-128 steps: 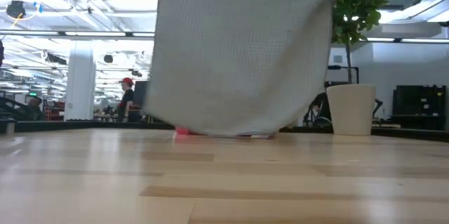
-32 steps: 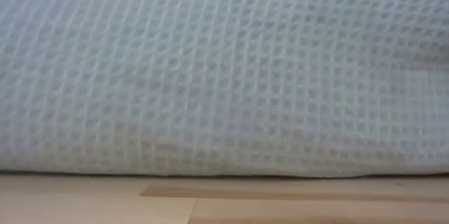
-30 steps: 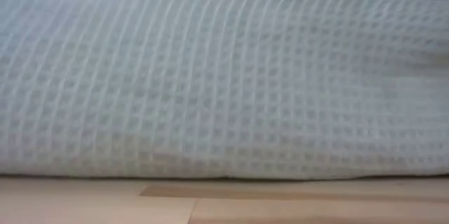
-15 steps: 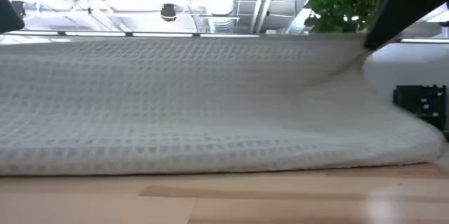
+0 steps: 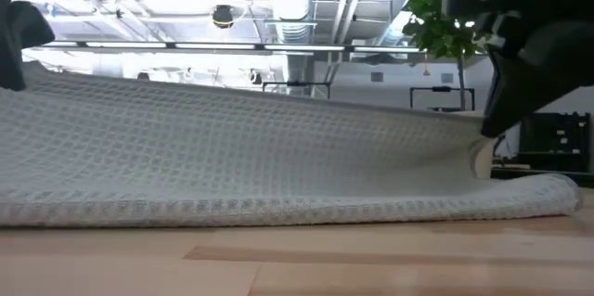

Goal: Fold microfiber towels
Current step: Fold the gray microfiber cloth

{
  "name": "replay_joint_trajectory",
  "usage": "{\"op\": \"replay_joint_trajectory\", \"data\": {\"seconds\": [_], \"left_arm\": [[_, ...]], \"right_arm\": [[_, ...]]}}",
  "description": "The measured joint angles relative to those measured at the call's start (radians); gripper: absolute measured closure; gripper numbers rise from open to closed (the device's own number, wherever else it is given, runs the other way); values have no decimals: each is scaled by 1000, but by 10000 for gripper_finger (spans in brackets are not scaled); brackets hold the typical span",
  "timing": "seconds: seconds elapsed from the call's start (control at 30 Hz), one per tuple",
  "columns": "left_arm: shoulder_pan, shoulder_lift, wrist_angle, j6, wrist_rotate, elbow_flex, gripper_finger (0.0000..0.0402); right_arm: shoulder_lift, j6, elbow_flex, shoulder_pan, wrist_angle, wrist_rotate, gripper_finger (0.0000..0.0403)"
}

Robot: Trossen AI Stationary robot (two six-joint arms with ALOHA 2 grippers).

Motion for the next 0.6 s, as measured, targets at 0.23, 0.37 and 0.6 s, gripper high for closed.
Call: {"op": "replay_joint_trajectory", "data": {"seconds": [0.23,0.37,0.6], "left_arm": [[4,0,20,2,-26,0,401],[4,-1,28,4,-29,6,401],[15,-1,17,23,-42,7,401]], "right_arm": [[0,55,3,46,-19,-46,384],[0,116,40,83,-87,-42,381],[0,128,119,104,-164,-43,381]]}}
